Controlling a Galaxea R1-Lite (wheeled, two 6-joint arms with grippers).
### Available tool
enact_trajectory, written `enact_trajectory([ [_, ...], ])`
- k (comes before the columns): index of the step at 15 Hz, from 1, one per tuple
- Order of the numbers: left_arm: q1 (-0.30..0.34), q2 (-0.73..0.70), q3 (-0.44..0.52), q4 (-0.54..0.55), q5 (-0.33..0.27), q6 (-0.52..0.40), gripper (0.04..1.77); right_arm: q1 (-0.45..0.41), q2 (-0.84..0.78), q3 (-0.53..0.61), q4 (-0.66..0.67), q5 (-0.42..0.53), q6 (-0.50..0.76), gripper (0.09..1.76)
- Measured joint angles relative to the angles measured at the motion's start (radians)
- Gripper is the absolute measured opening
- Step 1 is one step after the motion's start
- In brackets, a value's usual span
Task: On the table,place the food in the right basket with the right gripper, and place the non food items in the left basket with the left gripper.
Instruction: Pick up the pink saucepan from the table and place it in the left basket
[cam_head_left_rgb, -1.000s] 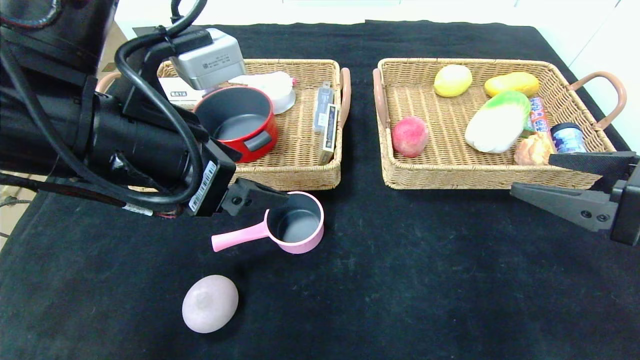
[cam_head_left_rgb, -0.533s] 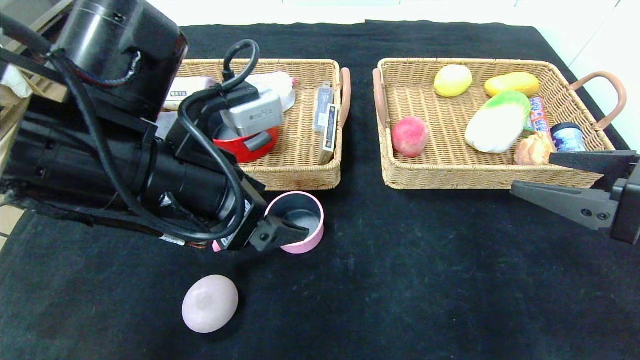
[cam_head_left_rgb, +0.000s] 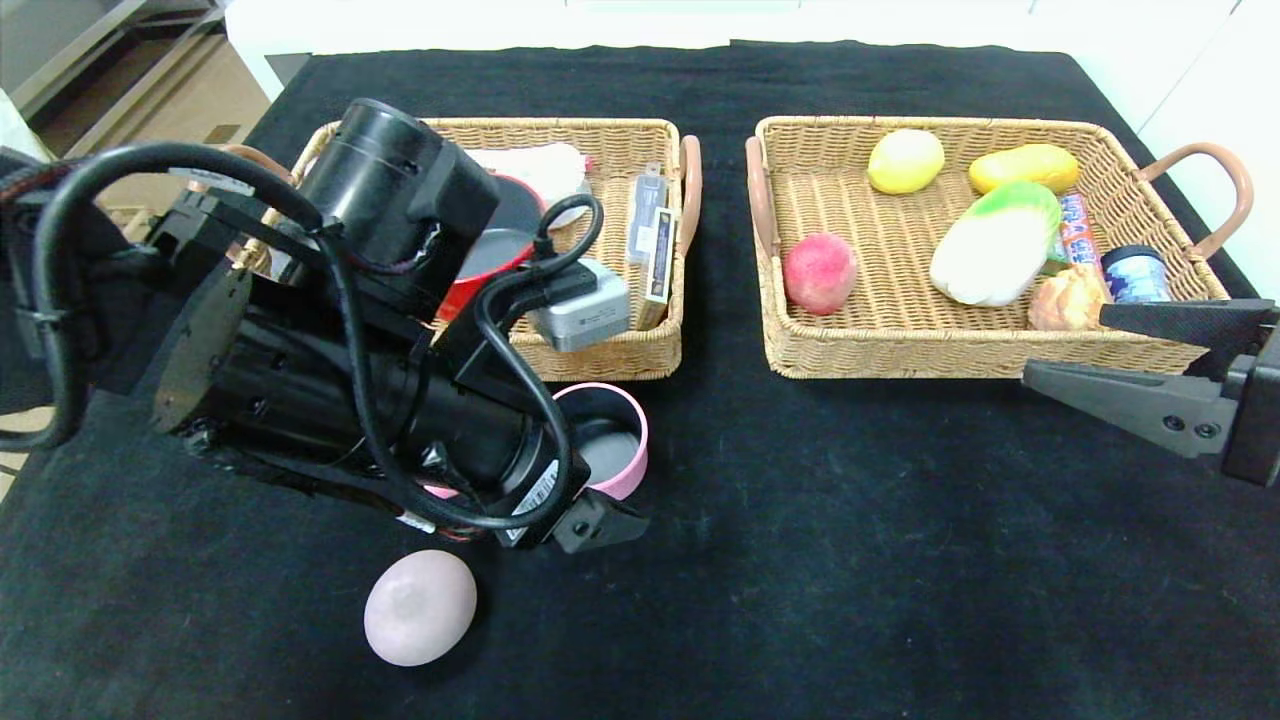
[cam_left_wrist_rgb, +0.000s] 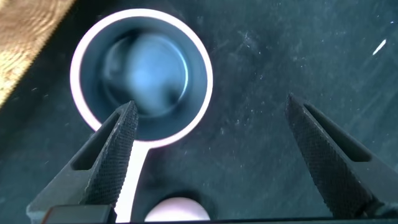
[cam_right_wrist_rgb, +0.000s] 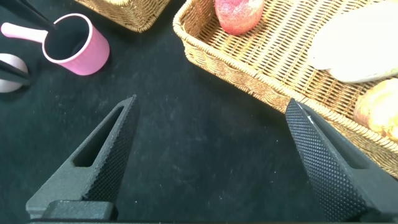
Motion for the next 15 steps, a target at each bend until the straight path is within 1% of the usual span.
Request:
enact_trajectory([
  [3,-0.009,0.033,0.001,-0.054,0.009,0.002,1.71,-0.001,0.000,-0.001,0.000,0.000,0.000,1.71],
  [6,-0.017,0.061,0.000,-0.063,0.031,0.005,1.72,-0.004,-0.001,-0.003,-0.003,0.000,0.000,1.71],
  [8,-0.022,0.076,-0.001,-0.074,0.069,0.007,1.72,-0.005,-0.002,-0.003,-0.002,-0.001,0.000,1.71],
  [10,-0.040,0.089,0.005,-0.076,0.131,0.010,1.72,-0.010,-0.002,-0.003,-0.003,-0.001,0.000,1.71],
  [11,-0.047,0.095,0.006,-0.076,0.151,0.009,1.72,-0.013,-0.002,-0.004,-0.004,-0.001,0.000,1.71],
  [15,-0.059,0.120,0.001,-0.076,0.211,0.011,1.72,-0.019,-0.006,-0.008,-0.005,-0.001,0.000,1.71],
])
